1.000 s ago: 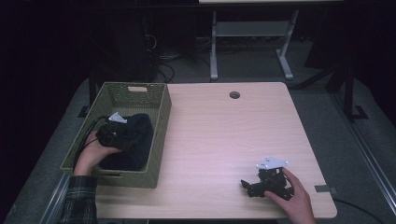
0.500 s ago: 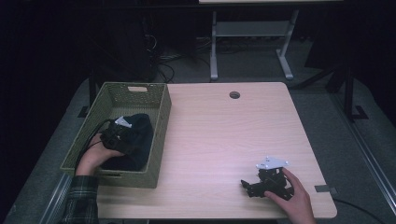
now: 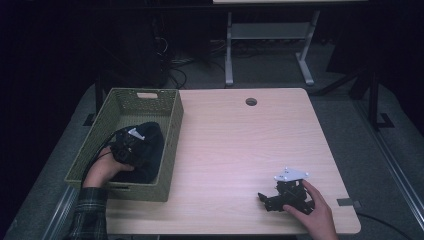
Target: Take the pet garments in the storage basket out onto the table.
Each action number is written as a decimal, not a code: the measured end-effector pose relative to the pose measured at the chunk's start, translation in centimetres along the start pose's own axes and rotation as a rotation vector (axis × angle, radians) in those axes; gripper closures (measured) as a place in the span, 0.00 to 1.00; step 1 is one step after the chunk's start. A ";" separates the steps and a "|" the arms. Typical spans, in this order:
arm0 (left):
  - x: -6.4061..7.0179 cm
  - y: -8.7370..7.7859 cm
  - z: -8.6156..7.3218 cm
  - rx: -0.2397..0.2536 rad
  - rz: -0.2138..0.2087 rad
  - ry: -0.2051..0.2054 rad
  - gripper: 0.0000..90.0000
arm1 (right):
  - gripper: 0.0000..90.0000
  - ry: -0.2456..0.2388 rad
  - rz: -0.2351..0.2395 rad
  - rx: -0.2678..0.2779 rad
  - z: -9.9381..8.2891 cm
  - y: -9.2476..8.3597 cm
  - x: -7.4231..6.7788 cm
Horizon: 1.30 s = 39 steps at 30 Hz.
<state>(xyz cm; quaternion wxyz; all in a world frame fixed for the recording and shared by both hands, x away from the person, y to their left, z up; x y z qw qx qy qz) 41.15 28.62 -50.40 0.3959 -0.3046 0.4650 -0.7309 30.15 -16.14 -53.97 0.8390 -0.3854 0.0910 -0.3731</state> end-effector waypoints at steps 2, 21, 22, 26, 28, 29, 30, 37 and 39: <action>0.2 -0.3 0.0 -0.013 -0.007 -0.012 0.55 | 0.00 0.000 0.000 0.000 0.0 0.0 0.0; -0.7 -3.7 1.6 0.131 -0.087 -0.164 0.74 | 0.00 -0.001 0.002 0.000 0.0 0.0 0.0; -0.8 -3.9 1.7 0.137 -0.089 -0.162 0.74 | 0.00 -0.001 0.002 0.000 0.0 0.0 0.0; -1.0 -5.4 2.3 0.226 -0.120 -0.203 0.74 | 0.00 -0.001 0.002 0.001 0.0 0.0 0.0; -0.9 -6.0 2.6 0.262 -0.137 -0.215 0.74 | 0.00 -0.001 0.002 0.001 0.0 0.0 0.0; -0.9 -6.3 2.7 0.281 -0.146 -0.221 0.74 | 0.00 -0.001 0.002 0.000 0.0 0.0 0.0; -0.9 -6.7 2.9 0.304 -0.153 -0.225 0.74 | 0.00 -0.001 0.002 0.001 0.0 0.0 0.0; -0.7 -9.1 3.7 0.438 -0.199 -0.266 0.74 | 0.00 -0.001 0.002 0.000 0.0 0.0 0.0; -0.6 -9.6 3.8 0.455 -0.204 -0.265 0.74 | 0.00 -0.001 0.002 0.001 0.0 0.0 0.0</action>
Point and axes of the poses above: each handheld gripper's, and its own axes: y roughly forward along the jaws, z roughly out of its top, x roughly to its right, the point moved 8 cm from there along y, roughly forward along the jaws, and after that the axes turned 14 degrees about -y, right-handed, at the moved point
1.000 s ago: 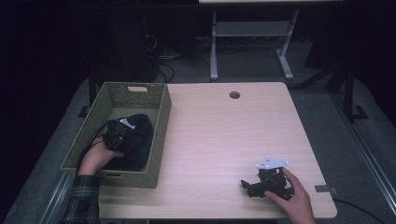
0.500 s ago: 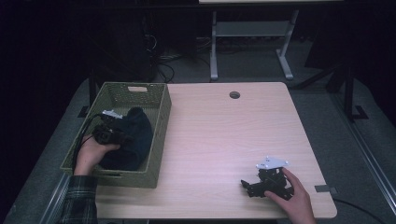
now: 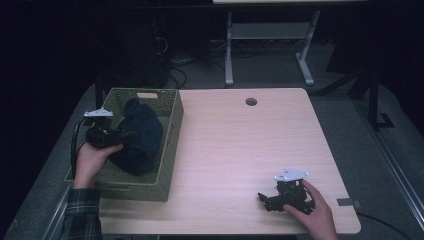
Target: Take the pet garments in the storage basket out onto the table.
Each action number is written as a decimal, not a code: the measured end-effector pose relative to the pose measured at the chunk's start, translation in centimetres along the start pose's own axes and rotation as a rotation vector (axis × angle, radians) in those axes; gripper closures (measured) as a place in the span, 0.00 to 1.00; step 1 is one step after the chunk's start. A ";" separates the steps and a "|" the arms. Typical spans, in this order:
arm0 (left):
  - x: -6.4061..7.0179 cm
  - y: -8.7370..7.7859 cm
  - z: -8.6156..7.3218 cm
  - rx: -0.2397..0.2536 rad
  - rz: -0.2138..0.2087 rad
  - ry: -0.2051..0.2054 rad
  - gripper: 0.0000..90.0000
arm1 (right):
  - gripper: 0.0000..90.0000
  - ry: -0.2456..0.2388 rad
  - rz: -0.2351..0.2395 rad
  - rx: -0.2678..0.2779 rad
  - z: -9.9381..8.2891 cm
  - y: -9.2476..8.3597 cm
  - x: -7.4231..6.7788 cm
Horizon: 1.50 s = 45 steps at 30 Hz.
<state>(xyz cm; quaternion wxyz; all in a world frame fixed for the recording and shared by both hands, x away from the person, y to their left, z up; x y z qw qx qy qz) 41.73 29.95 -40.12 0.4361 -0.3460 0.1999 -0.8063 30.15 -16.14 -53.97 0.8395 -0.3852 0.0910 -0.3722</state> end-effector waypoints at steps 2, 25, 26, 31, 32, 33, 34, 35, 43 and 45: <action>0.2 -0.5 0.3 0.017 -0.010 0.003 0.74 | 0.00 0.000 0.000 0.000 0.0 0.0 0.0; 5.5 -4.6 4.0 0.195 -0.110 0.081 0.74 | 0.00 0.001 0.000 0.000 0.0 0.0 0.0; 5.8 -4.7 4.1 0.199 -0.113 0.083 0.74 | 0.00 0.001 0.001 -0.001 0.0 0.0 0.0; 7.5 -5.0 4.5 0.212 -0.139 0.109 0.74 | 0.00 -0.001 0.000 0.001 0.0 0.0 0.0; 7.9 -5.0 4.6 0.214 -0.147 0.112 0.74 | 0.00 -0.001 0.000 0.001 0.0 0.0 0.0; 7.9 -5.0 4.6 0.214 -0.147 0.112 0.74 | 0.00 -0.001 0.000 0.001 0.0 0.0 0.0; 8.6 -5.0 4.8 0.216 -0.162 0.119 0.74 | 0.00 -0.001 0.001 0.000 0.0 0.0 0.0; 8.9 -5.0 4.8 0.218 -0.168 0.124 0.74 | 0.00 -0.001 0.001 0.000 0.0 0.0 0.0; 11.5 -4.7 5.3 0.223 -0.209 0.163 0.74 | 0.00 0.000 0.003 -0.002 0.0 0.0 0.0; 12.0 -4.5 5.4 0.222 -0.218 0.170 0.74 | 0.00 0.000 0.003 -0.002 0.0 0.0 0.0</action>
Point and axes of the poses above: each handheld gripper's, and its own axes: y roughly forward along the jaws, z roughly out of its top, x roughly to its right, the point moved 8 cm from there along y, roughly forward along the jaws, and after that the axes turned 14 degrees about -y, right-handed, at the moved point
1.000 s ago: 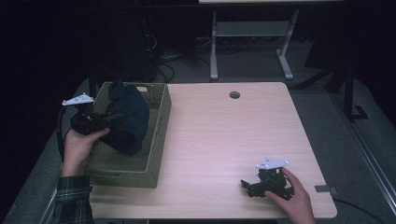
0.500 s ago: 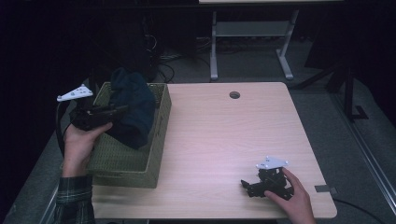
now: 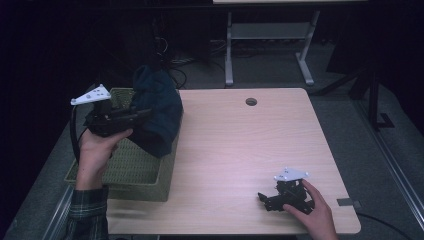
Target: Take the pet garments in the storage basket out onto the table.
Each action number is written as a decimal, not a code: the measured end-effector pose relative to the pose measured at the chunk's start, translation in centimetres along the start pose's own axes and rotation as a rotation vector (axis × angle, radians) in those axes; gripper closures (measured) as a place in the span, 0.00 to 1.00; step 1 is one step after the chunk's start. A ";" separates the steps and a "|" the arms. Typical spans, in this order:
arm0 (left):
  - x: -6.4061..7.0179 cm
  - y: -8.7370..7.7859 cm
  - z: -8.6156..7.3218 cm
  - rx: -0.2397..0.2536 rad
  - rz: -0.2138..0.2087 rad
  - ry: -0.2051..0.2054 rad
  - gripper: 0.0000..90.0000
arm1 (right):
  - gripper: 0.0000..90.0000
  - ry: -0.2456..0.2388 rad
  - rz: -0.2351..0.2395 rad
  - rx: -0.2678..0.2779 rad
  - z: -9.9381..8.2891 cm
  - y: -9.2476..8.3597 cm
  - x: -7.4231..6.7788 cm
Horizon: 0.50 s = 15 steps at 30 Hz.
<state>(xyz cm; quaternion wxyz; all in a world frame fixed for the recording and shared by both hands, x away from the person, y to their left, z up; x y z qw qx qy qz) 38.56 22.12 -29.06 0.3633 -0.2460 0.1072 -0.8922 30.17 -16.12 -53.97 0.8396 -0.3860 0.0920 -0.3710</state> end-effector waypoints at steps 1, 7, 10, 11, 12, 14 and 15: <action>0.0 0.0 0.0 0.000 0.000 0.000 0.74 | 0.00 0.000 0.000 0.000 0.0 0.0 0.0; 1.4 1.1 0.3 -0.007 -0.032 0.019 0.74 | 0.00 -0.003 -0.002 0.001 0.0 0.0 0.0; 1.8 1.5 0.3 -0.012 -0.039 0.026 0.74 | 0.00 -0.002 -0.001 0.001 0.0 0.0 0.0; 2.0 1.7 0.3 -0.012 -0.043 0.029 0.74 | 0.00 -0.002 -0.001 0.001 0.0 0.0 0.0; 2.1 1.8 0.4 -0.013 -0.047 0.033 0.74 | 0.00 -0.003 -0.001 0.001 0.0 0.0 0.0; 2.5 2.1 0.4 -0.016 -0.056 0.035 0.74 | 0.00 -0.003 -0.001 0.000 0.0 0.0 0.0; 2.7 2.2 0.4 -0.017 -0.059 0.037 0.74 | 0.00 -0.002 -0.001 0.000 0.0 0.0 0.0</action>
Point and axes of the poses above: each handheld gripper's, and its own axes: y roughly forward along the jaws, z roughly out of its top, x roughly to its right, the point moved 8 cm from there along y, roughly forward along the jaws, and after that the axes turned 14 degrees about -y, right-handed, at the moved point
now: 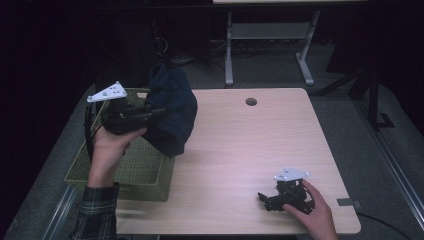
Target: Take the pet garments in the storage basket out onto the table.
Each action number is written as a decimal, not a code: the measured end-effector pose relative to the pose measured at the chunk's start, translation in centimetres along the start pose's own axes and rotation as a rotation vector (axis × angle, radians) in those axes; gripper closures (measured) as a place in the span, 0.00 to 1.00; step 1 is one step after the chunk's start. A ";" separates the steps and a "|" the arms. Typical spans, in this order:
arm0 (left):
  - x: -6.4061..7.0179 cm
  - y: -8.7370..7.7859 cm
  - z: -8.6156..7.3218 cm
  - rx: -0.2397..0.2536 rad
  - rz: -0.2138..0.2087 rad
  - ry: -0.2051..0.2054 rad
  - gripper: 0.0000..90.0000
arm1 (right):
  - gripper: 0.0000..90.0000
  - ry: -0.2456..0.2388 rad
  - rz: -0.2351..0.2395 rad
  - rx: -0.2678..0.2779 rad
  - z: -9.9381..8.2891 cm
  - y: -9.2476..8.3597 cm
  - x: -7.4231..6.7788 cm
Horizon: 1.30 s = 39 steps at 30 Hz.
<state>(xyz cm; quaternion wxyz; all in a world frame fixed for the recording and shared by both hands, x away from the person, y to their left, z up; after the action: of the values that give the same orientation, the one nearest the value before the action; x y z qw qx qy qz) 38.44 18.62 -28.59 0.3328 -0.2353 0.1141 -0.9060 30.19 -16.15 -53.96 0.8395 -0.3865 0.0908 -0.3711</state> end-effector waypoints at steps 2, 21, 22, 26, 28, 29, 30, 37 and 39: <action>0.3 0.3 0.0 -0.003 -0.008 0.004 0.74 | 0.00 0.000 0.000 0.000 0.0 0.0 0.0; 3.4 5.1 -0.7 -0.071 -0.066 0.042 0.74 | 0.00 0.003 0.002 0.000 0.0 0.0 0.0; 3.6 5.4 -0.8 -0.074 -0.070 0.043 0.74 | 0.00 0.003 0.002 0.000 0.0 0.0 0.0; 4.1 6.3 -1.1 -0.084 -0.086 0.046 0.74 | 0.00 0.001 0.001 0.001 0.0 0.0 0.0; 4.5 7.4 -1.5 -0.105 -0.093 0.052 0.74 | 0.00 0.001 0.001 0.000 0.0 0.0 0.0; 4.7 7.7 -1.6 -0.109 -0.097 0.052 0.74 | 0.00 0.001 0.001 0.000 0.0 0.0 0.0; 4.9 8.0 -1.6 -0.111 -0.099 0.052 0.74 | 0.00 0.001 0.001 0.001 0.0 0.0 0.0; 5.9 10.1 -2.4 -0.137 -0.117 0.057 0.74 | 0.00 0.002 0.001 0.000 0.0 0.0 0.0; 6.1 10.8 -2.8 -0.149 -0.120 0.056 0.74 | 0.00 0.001 0.001 0.001 0.0 0.0 0.0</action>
<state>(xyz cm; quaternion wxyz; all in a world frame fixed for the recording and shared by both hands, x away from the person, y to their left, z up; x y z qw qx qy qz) 38.86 6.63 -32.73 0.2561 -0.2406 0.1762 -0.9195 30.18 -16.13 -53.96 0.8397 -0.3860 0.0912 -0.3710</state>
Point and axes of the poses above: each handheld gripper's, and its own axes: y roughly forward along the jaws, z roughly out of its top, x roughly to its right, the point moved 8 cm from there along y, roughly forward along the jaws, and after that the axes turned 14 degrees about -y, right-handed, at the moved point
